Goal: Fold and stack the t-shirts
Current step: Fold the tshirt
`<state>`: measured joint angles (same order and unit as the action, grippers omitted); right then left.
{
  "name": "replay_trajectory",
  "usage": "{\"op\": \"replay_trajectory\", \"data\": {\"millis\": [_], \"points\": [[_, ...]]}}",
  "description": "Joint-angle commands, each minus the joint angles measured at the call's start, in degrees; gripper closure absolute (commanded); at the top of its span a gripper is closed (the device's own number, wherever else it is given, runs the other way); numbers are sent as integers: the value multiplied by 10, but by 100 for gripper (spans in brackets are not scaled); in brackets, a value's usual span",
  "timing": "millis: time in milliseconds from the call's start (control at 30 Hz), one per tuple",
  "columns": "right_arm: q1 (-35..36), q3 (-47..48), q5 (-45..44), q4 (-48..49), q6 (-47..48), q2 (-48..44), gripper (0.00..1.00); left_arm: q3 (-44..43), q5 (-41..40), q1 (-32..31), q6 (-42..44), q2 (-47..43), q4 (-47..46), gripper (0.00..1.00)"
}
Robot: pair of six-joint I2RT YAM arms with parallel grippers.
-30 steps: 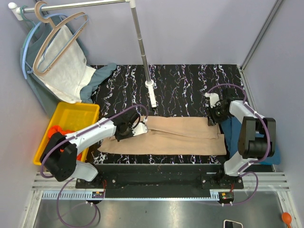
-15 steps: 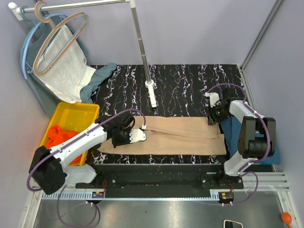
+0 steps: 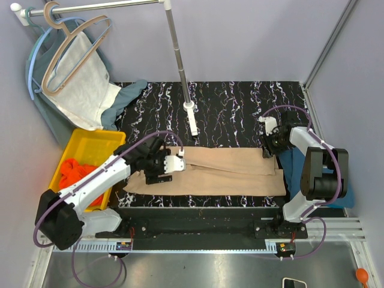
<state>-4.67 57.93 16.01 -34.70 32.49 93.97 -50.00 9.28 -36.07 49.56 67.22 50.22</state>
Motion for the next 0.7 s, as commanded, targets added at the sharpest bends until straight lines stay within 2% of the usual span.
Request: {"op": "replay_trajectory", "data": {"millis": [0, 133, 433, 467, 500, 600, 667], "points": [[-3, -4, 4, 11, -1, -26, 46, -36, 49, 64, 11, 65, -116, 1], [-3, -14, 1, 10, 5, -39, 46, -84, 93, 121, 11, 158, -117, 1], [-3, -20, 0, 13, 7, -40, 47, -156, 149, 142, 21, 265, -100, 1], [-3, -21, 0, 13, 8, -41, 47, -160, 151, 142, 21, 271, -96, 3], [-3, -21, -4, 13, 9, -42, 47, -163, 153, 142, 23, 276, -91, 13], [-3, -23, -9, 14, 13, -44, 47, -164, 158, 142, 26, 288, -76, 32], [-3, -23, -10, 14, 13, -43, 47, -157, 153, 142, 30, 288, -72, 38]]}}
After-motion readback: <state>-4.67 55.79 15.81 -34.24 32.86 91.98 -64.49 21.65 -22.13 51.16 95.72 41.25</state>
